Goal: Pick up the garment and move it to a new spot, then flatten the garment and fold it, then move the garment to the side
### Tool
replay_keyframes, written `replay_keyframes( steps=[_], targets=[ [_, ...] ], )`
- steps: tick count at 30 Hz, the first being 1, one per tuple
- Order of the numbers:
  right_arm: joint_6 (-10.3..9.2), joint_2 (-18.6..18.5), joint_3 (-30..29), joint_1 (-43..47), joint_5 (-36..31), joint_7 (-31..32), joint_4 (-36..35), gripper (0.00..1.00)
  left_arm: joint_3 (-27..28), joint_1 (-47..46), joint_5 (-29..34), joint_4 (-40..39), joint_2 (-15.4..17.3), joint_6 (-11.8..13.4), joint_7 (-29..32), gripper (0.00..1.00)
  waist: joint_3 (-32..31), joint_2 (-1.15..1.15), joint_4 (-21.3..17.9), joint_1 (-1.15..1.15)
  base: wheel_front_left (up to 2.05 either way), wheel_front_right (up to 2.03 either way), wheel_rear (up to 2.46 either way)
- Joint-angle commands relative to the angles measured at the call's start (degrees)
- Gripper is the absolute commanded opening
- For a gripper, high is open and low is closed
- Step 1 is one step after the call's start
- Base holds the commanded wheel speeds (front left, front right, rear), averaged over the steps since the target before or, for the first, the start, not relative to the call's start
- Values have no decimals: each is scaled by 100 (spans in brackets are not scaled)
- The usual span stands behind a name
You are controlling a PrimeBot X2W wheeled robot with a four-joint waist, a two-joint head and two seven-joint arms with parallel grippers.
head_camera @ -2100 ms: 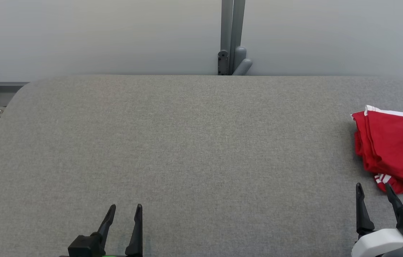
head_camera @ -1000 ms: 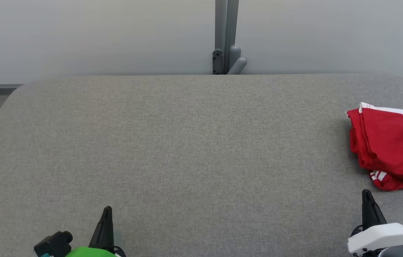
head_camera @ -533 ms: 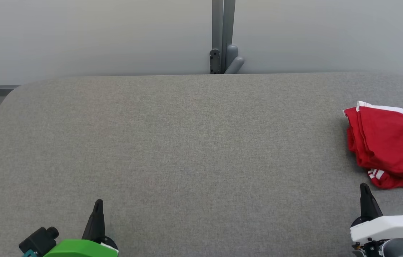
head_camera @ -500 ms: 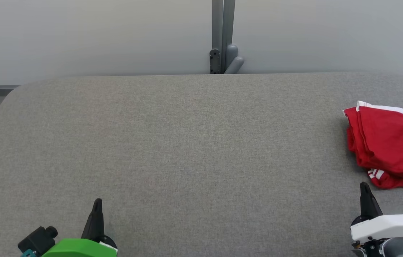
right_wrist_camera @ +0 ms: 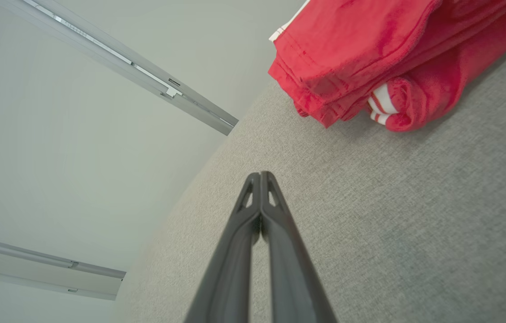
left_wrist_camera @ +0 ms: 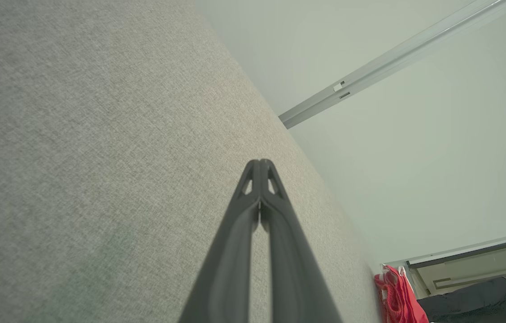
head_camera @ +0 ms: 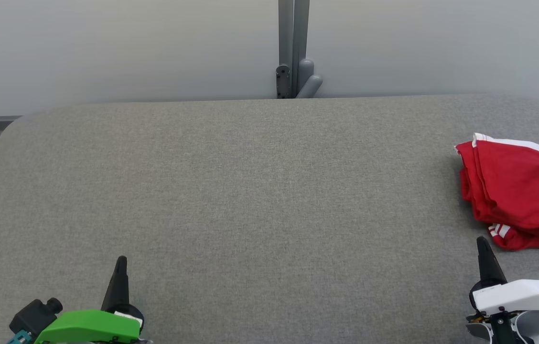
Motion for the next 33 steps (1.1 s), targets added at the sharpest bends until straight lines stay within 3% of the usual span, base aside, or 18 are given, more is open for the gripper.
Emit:
replay_keyframes(
  steps=[1, 33],
  targets=[
    [-1, -41, 11, -139, 170, 49, -76, 0, 45, -169, -135, -76, 33, -22, 41, 0, 1, 0, -5, 0, 0, 0, 0],
    [-1, -69, 139, -395, 2267, 530, -99, 0, 423, -481, -1865, -115, 25, -72, 531, 0, 27, 0, -144, 0, 0, 0, 0]
  ],
)
